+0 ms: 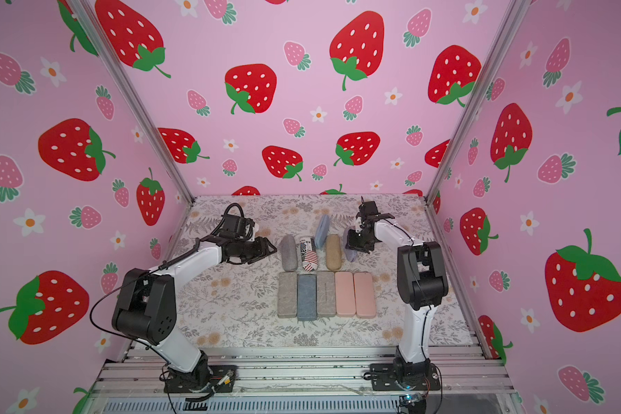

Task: Close the glasses case
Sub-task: Move the glasses case to the center of the board.

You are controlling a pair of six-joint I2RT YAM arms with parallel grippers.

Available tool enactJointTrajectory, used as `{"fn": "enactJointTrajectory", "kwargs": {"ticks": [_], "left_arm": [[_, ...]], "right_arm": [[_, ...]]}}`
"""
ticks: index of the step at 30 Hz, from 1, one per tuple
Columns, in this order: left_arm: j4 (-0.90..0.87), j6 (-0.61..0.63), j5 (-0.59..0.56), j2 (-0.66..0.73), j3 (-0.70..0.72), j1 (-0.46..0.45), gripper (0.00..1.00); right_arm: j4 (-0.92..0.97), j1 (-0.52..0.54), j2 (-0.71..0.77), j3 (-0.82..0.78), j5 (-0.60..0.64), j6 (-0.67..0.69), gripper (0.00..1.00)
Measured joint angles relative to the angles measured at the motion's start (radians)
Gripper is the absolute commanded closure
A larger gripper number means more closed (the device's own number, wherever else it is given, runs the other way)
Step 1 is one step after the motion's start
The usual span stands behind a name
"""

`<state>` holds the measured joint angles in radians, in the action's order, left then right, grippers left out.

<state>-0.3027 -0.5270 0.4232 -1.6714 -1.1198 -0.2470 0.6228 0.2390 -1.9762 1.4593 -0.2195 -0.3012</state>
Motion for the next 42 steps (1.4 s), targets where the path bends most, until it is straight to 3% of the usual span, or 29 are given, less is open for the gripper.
{"fn": "enactJointTrajectory", "kwargs": {"ticks": [7, 13, 18, 26, 34, 42], "left_arm": [[0.013, -0.022, 0.005, 0.028, 0.012, -0.018, 0.38], [0.014, -0.029, 0.004, 0.03, 0.012, -0.037, 0.37], [0.01, -0.037, 0.003, 0.03, 0.01, -0.052, 0.36], [0.0, -0.042, -0.003, 0.021, -0.039, -0.079, 0.36], [-0.014, -0.041, -0.005, -0.013, -0.077, -0.102, 0.36], [-0.056, -0.017, -0.004, -0.117, -0.237, -0.118, 0.35]], "right_arm": [[-0.087, -0.031, 0.016, -0.103, -0.137, -0.01, 0.68], [-0.149, -0.042, 0.025, -0.154, -0.203, -0.035, 0.55], [-0.147, -0.042, 0.025, -0.167, -0.187, -0.04, 0.49], [-0.139, -0.042, 0.034, -0.167, -0.146, -0.039, 0.49], [-0.122, -0.042, 0.05, -0.167, -0.104, -0.04, 0.37], [-0.097, -0.042, 0.108, -0.167, -0.041, -0.038, 0.35]]}}
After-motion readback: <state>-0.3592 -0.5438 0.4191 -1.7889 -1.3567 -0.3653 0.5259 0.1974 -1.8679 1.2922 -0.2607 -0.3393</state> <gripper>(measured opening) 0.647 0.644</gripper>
